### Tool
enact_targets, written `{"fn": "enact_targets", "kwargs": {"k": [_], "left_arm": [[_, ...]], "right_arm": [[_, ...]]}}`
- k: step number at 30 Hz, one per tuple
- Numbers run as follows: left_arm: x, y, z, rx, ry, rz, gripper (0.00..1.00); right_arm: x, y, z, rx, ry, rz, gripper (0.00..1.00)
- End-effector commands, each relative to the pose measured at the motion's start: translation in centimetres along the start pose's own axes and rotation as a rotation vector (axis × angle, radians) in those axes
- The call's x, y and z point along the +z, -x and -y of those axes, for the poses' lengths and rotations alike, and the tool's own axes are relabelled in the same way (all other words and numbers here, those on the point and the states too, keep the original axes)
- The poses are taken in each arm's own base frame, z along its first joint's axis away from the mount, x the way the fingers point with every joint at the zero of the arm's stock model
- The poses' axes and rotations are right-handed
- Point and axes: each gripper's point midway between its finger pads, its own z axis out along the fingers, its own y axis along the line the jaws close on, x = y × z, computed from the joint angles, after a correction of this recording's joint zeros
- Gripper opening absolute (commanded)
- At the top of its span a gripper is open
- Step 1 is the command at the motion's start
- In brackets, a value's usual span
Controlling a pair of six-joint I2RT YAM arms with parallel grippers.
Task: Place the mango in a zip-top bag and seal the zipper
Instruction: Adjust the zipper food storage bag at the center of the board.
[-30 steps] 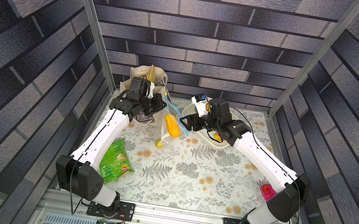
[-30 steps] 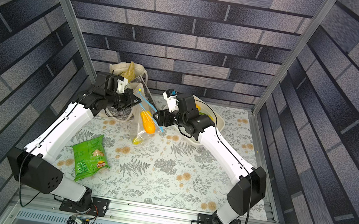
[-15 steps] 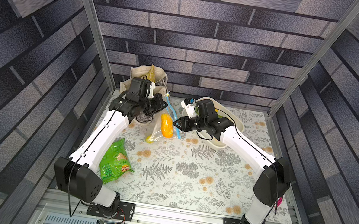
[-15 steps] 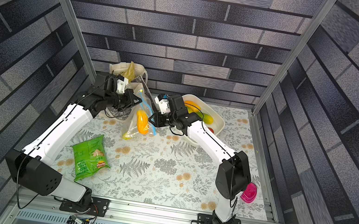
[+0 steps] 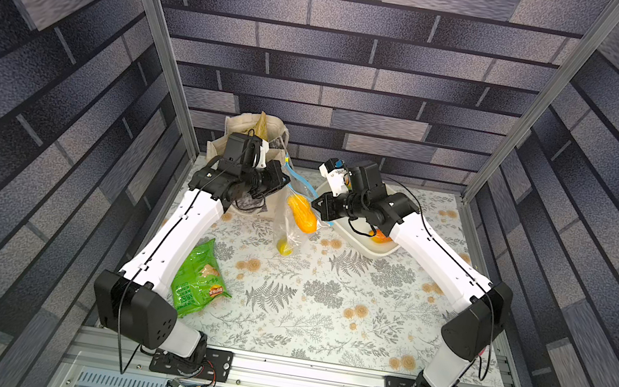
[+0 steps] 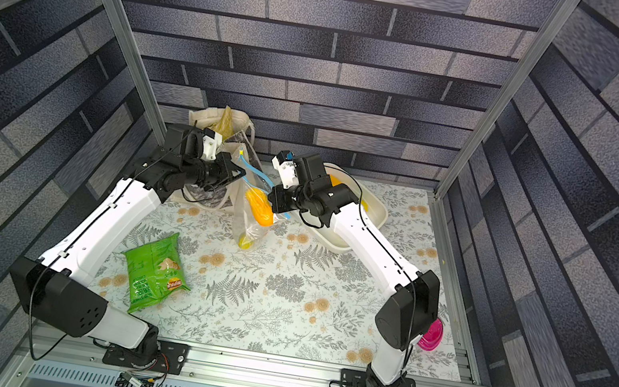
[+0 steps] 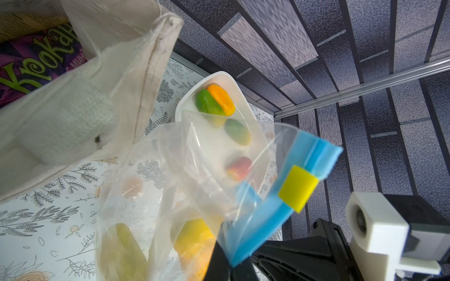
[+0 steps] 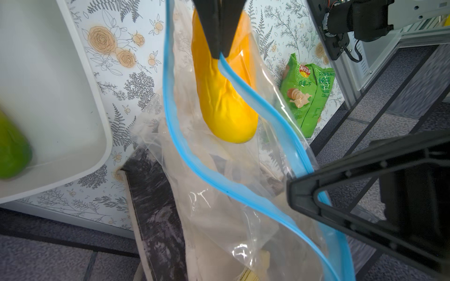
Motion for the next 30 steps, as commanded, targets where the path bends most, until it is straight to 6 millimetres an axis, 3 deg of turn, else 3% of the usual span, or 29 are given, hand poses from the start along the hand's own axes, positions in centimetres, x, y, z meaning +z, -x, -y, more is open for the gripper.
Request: {"fn": "enact_targets", "kwargs": {"k": [1,7,9,10,12,13,14,16,18,21,27,30], "left_arm": [[-1.7,0.9,0.4,0.021,0.010,0.039,0.00],[-3.0,0.6,0.8,0.030,-0.001,0.068,0.00],[-3.3,0.6,1.2,0.035,-0.009,0.075,0.00],[-3.2,0.5,1.3,0.037,-0.013,0.075,0.00],[-3.0,0.3,1.3,0.036,-0.019,0.073,0.00],[-2.7,0.2,1.3,0.035,-0.022,0.070,0.00],[-2.6,0.1,1.3,0.035,-0.031,0.064,0.00],[-2.3,-0.1,1.4,0.035,-0.039,0.055,0.00],[-2.0,-0.2,1.6,0.034,-0.042,0.048,0.00],[-1.8,-0.5,2.2,0.048,-0.050,0.040,0.00],[-1.3,-0.8,2.6,0.058,-0.047,0.029,0.00],[-1.3,-0.9,2.4,0.058,-0.040,0.027,0.00]], "right_arm": [[-3.9,0.9,-1.1,-0.042,-0.031,0.028,0.00],[-8.4,2.0,-4.3,-0.058,0.070,0.103,0.00],[-9.2,2.1,-5.4,-0.092,0.099,0.113,0.06],[-9.0,1.7,-5.2,-0.098,0.085,0.097,0.12],[-7.9,0.5,-4.0,-0.101,0.045,0.043,0.36],[-7.7,0.0,-3.6,-0.098,0.030,0.032,0.41],[-7.9,-0.1,-3.8,-0.099,0.040,0.044,0.44],[-9.2,0.7,-4.5,-0.107,0.060,0.116,0.65],[-10.1,1.4,-4.0,-0.106,0.020,0.167,0.71],[-8.8,1.3,-2.8,-0.089,-0.033,0.128,0.84],[-3.8,0.8,-0.7,-0.067,-0.086,0.017,0.84],[-2.2,1.2,0.8,-0.067,-0.122,0.003,0.77]]}}
